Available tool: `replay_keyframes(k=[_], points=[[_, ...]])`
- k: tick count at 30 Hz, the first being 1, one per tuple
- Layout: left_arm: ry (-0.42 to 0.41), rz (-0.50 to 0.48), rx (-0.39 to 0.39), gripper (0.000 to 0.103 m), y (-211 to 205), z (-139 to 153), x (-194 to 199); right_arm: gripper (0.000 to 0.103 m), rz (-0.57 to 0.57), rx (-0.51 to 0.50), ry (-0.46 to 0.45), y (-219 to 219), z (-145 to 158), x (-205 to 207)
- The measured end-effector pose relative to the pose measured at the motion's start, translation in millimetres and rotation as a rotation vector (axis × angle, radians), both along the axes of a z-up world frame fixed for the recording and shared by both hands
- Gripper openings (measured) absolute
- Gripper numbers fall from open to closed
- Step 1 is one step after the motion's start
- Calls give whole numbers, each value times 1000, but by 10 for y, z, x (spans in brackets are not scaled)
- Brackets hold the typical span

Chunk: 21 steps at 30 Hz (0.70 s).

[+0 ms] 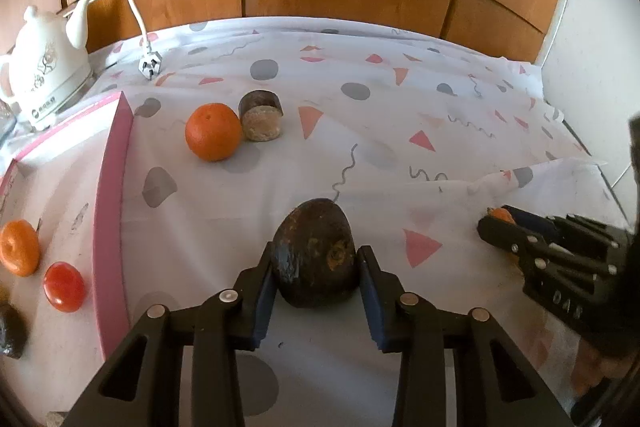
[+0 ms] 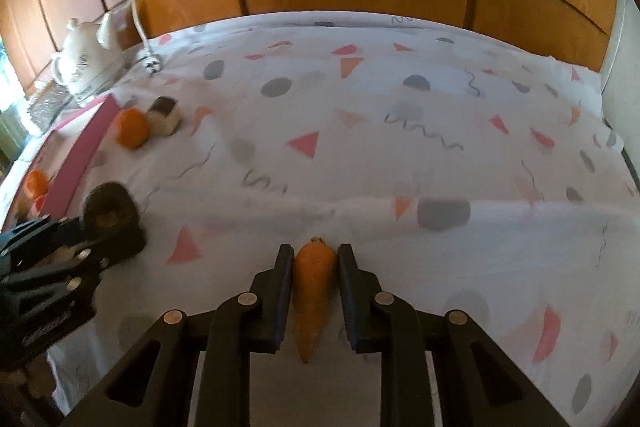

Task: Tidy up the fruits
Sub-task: 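Carry the yam piece toward the tray with the left gripper while the right carries the carrot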

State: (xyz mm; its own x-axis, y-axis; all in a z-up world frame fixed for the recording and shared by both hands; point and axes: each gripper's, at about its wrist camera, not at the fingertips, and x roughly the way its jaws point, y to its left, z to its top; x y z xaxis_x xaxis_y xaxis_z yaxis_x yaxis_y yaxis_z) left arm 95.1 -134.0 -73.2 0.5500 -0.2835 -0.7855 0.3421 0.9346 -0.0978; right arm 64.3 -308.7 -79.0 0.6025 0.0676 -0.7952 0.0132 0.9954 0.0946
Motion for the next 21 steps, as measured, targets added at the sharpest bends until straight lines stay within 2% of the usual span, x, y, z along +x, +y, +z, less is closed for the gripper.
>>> replay_keyframes(k=[3,7,11,21], points=[[-5,0,-5,39,-3,-6,50,22,-16,9,-65,-7,-65,-84],[-23,-7,1,39,-11,-14,39,22,-22,27,-58,-30,-49,-60],[-6,-9,-16,38,19,-1,74,22,-31,29,-57,-23,-38,-89],[10,15,-32,37,122,128,-52,22,-38,-42,-58,75,-37,-94]])
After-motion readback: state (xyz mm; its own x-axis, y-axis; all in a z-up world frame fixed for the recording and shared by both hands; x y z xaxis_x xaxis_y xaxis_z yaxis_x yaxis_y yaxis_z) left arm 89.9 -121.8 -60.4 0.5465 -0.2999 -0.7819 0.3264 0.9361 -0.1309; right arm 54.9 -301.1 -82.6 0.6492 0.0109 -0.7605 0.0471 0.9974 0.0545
